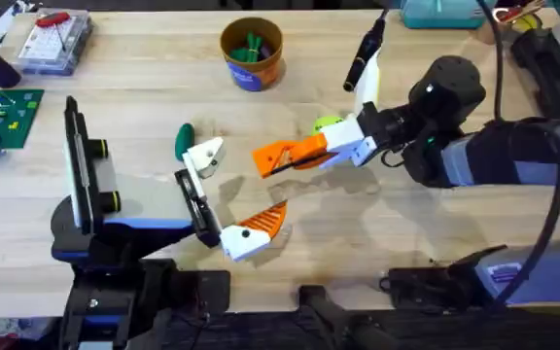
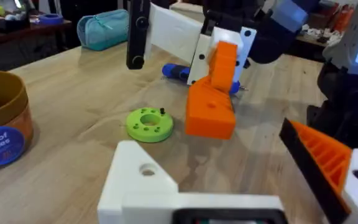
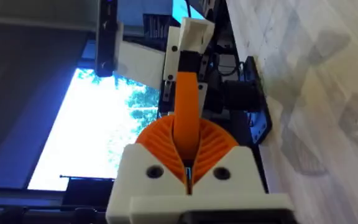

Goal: Pick up the gripper from the table and insert it into the empty holder that is missing its gripper. Then pick up a screw, insert it into the mounting hole, and use the screwdriver to tighten it. Finally, clean up the table by picking up the vegetable and placing it into the bucket.

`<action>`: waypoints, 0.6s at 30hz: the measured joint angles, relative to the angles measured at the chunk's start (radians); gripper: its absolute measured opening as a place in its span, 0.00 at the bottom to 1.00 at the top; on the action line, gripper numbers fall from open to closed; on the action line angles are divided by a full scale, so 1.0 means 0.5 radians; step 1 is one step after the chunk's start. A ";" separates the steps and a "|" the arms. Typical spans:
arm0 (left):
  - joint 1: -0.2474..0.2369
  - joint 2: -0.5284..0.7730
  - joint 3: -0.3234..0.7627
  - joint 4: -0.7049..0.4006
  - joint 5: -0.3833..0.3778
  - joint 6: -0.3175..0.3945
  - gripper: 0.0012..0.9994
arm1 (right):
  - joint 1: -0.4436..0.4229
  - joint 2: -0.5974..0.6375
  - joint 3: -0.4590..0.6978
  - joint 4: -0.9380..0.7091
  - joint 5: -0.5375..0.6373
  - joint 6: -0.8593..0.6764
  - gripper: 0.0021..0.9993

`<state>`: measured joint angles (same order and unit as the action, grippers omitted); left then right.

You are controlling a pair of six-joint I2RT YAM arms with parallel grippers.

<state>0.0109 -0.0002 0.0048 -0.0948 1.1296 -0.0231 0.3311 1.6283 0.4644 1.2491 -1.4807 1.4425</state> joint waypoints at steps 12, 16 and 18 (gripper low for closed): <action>0.000 0.000 0.000 0.000 0.000 0.000 0.99 | 0.082 0.042 0.000 -0.001 0.123 -0.014 0.00; 0.000 0.000 0.000 0.000 0.000 0.000 0.99 | 0.087 0.050 0.000 0.000 0.141 -0.014 0.00; 0.000 0.000 0.000 0.000 0.000 0.000 0.99 | 0.088 0.050 0.000 -0.001 0.142 -0.014 0.00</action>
<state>0.0109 0.0000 0.0048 -0.0948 1.1295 -0.0231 0.3754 1.6535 0.4644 1.2488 -1.4097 1.4355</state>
